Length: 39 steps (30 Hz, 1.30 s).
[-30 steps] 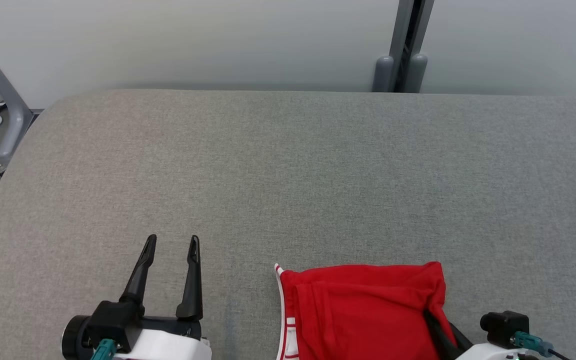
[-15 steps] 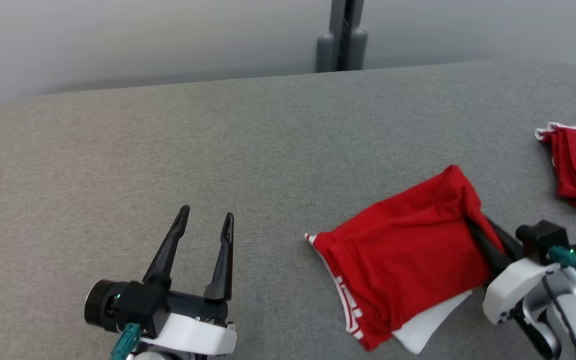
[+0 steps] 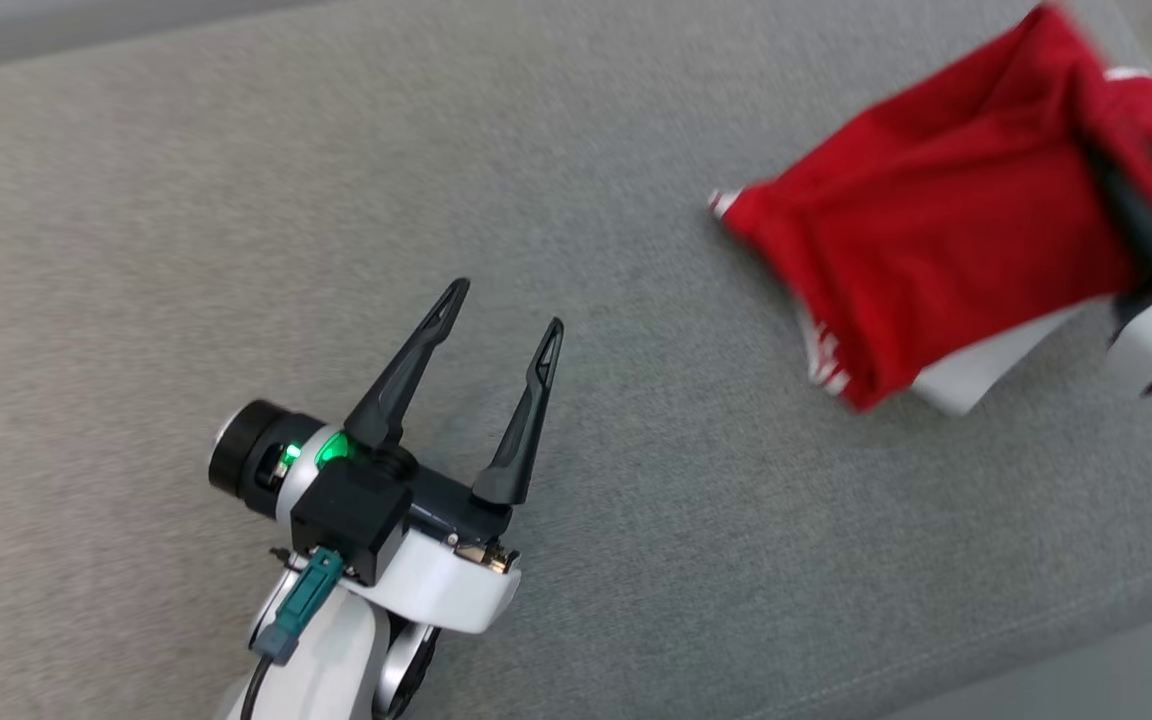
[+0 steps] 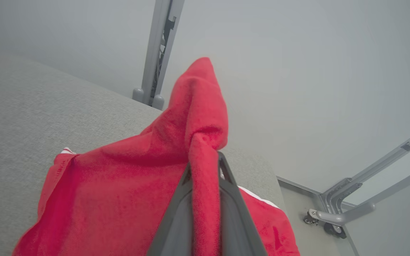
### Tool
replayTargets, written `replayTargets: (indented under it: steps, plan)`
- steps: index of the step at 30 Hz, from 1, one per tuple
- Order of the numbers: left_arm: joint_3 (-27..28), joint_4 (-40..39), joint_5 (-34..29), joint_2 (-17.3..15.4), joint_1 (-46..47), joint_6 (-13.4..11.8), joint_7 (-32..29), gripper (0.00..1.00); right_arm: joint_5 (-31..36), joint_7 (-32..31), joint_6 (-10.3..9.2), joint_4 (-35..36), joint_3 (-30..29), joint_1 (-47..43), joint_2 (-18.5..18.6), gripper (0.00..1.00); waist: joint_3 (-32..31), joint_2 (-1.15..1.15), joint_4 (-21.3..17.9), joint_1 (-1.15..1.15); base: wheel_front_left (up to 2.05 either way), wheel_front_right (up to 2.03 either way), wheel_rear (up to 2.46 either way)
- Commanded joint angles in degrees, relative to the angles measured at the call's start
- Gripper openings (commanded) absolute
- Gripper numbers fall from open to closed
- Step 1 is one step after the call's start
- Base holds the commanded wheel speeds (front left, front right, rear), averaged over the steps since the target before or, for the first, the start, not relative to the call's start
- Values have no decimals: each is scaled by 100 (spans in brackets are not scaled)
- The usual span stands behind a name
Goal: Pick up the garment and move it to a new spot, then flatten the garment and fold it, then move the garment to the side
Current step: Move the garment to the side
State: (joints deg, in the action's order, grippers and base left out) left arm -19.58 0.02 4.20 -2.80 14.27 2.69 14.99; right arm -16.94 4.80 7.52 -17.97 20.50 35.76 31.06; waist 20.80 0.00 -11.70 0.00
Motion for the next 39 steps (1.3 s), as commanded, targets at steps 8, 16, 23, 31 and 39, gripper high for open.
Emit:
replayTargets:
  steps: [8, 16, 23, 31, 39]
  plan:
    - [-113, 42, -240, -165, 544, 220, 24, 100, -304, -116, -5, -502, -780, 956, 386, 0, 1116, 0, -658, 0, 0, 0, 0]
    - [-94, 91, -311, -345, 731, 271, 22, 100, -257, 29, -6, -1811, -1026, 1529, 494, 0, 1520, 0, -536, 0, 0, 0, 0]
    - [-8, 104, -303, -434, 755, 218, 3, 100, -27, 317, -5, -2756, -984, 1908, 452, 0, 1726, 0, -329, 0, 0, 0, 0]
    - [13, 111, -251, -452, 736, 160, -9, 100, 396, 695, -5, -3831, -1149, 2367, 369, 100, 1839, 0, -133, 0, 0, 0, 0]
    - [-94, 95, -168, -304, 693, 146, 3, 100, 698, 969, -5, -4210, -1117, 2629, 114, 100, 1531, 0, -121, 0, 0, 0, 0]
